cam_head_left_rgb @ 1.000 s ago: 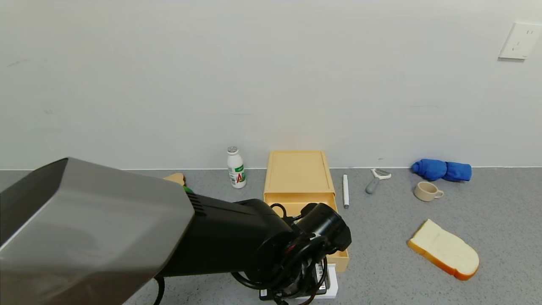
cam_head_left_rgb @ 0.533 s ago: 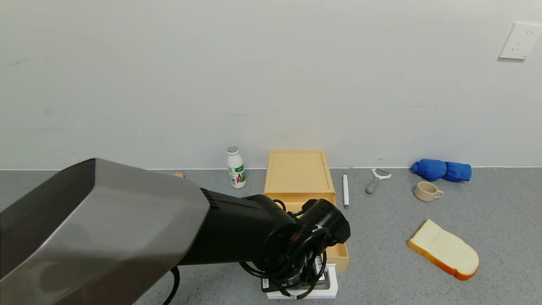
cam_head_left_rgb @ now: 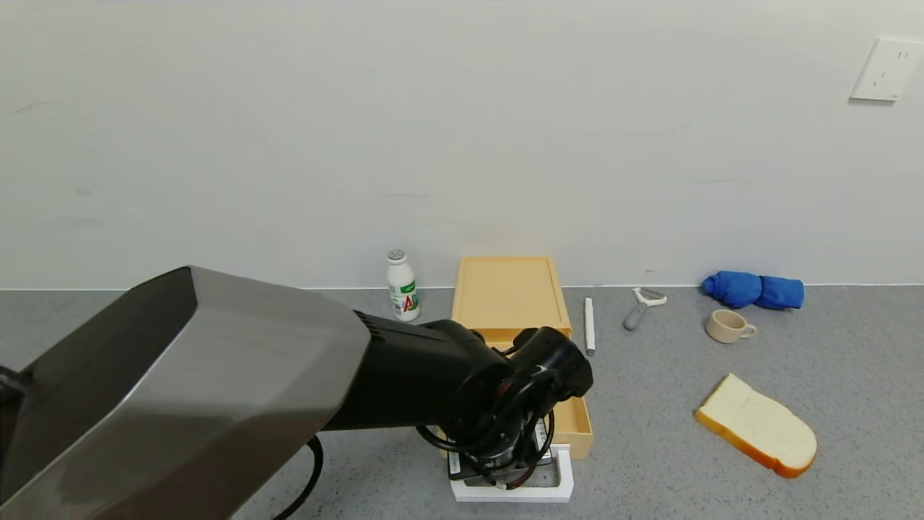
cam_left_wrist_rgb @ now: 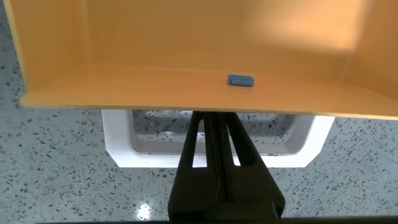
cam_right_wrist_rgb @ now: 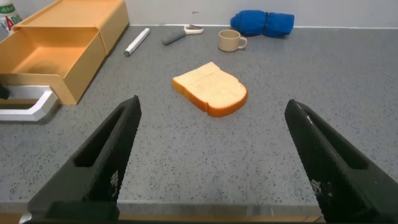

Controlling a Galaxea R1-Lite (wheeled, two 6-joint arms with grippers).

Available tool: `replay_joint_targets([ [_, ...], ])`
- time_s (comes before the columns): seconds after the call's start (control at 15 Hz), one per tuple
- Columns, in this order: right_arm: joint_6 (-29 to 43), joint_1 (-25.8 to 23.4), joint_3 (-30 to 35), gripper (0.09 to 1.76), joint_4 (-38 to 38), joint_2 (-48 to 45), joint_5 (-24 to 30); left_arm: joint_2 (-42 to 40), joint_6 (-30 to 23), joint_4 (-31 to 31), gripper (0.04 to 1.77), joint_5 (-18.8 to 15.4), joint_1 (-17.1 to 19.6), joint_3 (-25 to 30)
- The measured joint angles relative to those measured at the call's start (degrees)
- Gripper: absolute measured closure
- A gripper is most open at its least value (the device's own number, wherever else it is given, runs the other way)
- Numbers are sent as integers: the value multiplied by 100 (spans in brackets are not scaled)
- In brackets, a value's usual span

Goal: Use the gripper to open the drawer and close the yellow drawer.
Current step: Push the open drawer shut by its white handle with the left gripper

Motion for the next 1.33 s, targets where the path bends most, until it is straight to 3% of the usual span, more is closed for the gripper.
replay_joint_targets([
  [1.33, 1, 0, 0, 15, 0, 0, 0, 402, 444, 134, 170, 33, 363, -956],
])
